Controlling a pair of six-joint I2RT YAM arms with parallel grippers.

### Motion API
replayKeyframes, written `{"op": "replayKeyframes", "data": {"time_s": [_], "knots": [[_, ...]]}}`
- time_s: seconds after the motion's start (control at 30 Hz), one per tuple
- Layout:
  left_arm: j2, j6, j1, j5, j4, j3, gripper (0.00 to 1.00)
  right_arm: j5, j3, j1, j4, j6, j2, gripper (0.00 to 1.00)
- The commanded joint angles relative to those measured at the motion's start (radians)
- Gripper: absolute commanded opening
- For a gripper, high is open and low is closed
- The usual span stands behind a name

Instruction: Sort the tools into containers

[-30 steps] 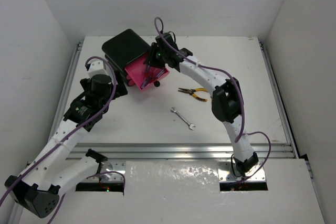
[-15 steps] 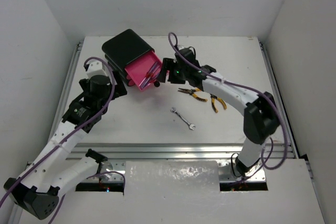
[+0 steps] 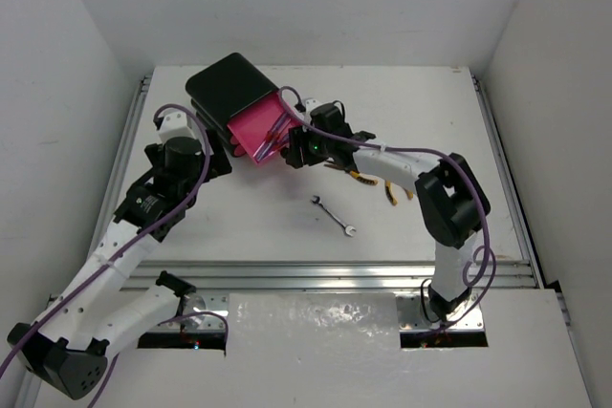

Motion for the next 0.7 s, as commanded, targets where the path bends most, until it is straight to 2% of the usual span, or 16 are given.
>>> {"op": "replayKeyframes", "data": {"time_s": [0.0,0.23,0.5,0.67], "knots": [[0.002,0.008,0.011,0.001,0.046,-0.003,1.0,-0.023,0.061,0.004,0.092,-0.081,0.02,0.53],[0.011,0.009,0.011,0.004,0.046,-0.003,1.0,-0.097,0.073,0.008,0.166,-0.078,0.068,0.52],[0.017,0.014,0.011,0.013,0.049,-0.001,1.0,-0.074,0.112,0.008,0.171,-0.072,0.103,0.43],[0.017,0.015,0.011,0.017,0.049,-0.001,1.0,-0.088,0.109,0.013,0.178,-0.063,0.096,0.23]]}}
